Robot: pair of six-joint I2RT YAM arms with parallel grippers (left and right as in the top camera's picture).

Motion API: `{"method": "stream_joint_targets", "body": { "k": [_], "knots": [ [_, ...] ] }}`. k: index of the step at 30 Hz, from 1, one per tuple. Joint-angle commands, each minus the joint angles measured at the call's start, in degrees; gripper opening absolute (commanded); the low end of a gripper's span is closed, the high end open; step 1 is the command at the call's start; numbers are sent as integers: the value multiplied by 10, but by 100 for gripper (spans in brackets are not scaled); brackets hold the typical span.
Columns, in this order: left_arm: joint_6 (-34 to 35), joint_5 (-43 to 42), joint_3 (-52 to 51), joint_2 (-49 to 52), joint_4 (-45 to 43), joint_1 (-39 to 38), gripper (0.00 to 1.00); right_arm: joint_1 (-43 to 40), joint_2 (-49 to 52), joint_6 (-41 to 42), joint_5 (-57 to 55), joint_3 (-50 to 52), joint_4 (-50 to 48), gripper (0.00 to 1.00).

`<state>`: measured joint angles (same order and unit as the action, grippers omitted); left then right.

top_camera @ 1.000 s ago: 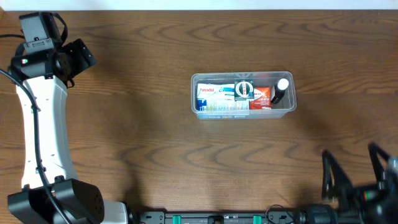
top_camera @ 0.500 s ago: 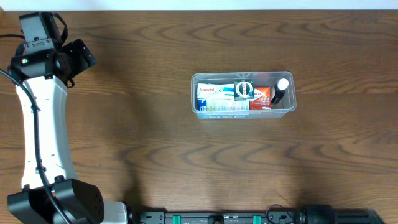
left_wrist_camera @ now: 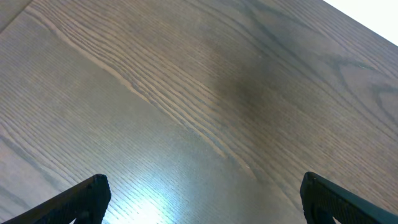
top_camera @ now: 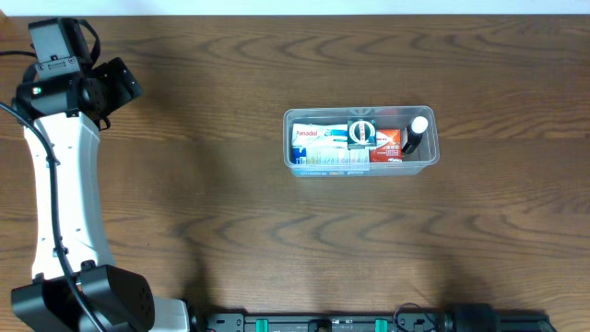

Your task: Pack container

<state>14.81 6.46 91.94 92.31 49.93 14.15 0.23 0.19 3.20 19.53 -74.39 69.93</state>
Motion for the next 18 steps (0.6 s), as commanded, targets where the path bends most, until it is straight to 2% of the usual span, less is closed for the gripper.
{"method": "stream_joint_targets", "body": {
  "k": [1,5,12,18],
  "knots": [
    [-3,9,2,1,2,2,98,6,3,-7,4,13,6,99],
    [-3,9,2,1,2,2,98,11,3,-40,-13,15,-7,99],
    [-3,9,2,1,2,2,98,18,3,-179,-13,99,-144,99],
    [-3,9,2,1,2,2,98,18,3,-186,-12,233,-251,99]
  ]
}}
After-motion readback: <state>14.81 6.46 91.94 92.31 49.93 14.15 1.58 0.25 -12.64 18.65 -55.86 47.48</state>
